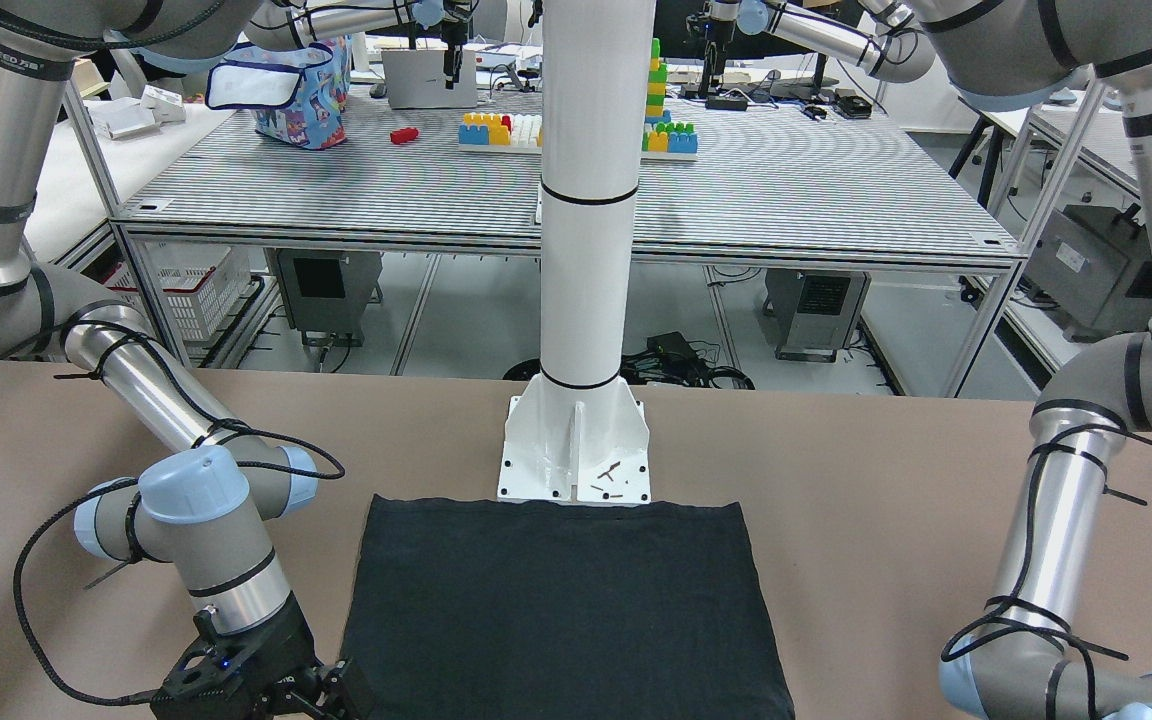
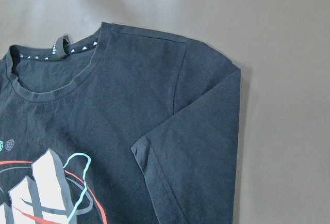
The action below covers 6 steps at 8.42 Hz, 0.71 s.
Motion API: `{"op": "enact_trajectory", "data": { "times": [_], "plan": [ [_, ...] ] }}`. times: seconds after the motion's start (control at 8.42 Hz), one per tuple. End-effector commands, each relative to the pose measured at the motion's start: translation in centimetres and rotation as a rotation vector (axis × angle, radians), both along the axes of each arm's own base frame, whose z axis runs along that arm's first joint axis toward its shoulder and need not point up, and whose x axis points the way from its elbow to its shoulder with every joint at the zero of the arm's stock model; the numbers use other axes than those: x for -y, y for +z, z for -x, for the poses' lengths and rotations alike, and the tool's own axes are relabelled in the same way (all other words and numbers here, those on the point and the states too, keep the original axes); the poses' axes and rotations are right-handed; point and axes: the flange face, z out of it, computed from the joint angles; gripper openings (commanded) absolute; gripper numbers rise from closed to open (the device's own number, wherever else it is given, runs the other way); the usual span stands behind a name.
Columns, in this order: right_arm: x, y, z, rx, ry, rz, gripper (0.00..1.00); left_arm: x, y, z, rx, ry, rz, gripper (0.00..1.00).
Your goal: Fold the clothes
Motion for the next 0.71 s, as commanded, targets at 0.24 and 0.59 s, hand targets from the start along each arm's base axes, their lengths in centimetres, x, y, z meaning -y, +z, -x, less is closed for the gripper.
{"op": "enact_trajectory", "data": {
  "times": [0.24, 0.59],
  "plan": [
    [-0.1, -0.2, 0.0, 0.006, -0.001, 0.001, 0.95, 3.6, -6.3, 4.9, -0.086, -0.016, -0.042, 0.0],
    [-0.1, -0.3, 0.0, 0.009, 0.003, 0.006, 0.95, 3.0, -9.7, 4.7, -0.122, -0.068, -0.045, 0.0]
  ]
}}
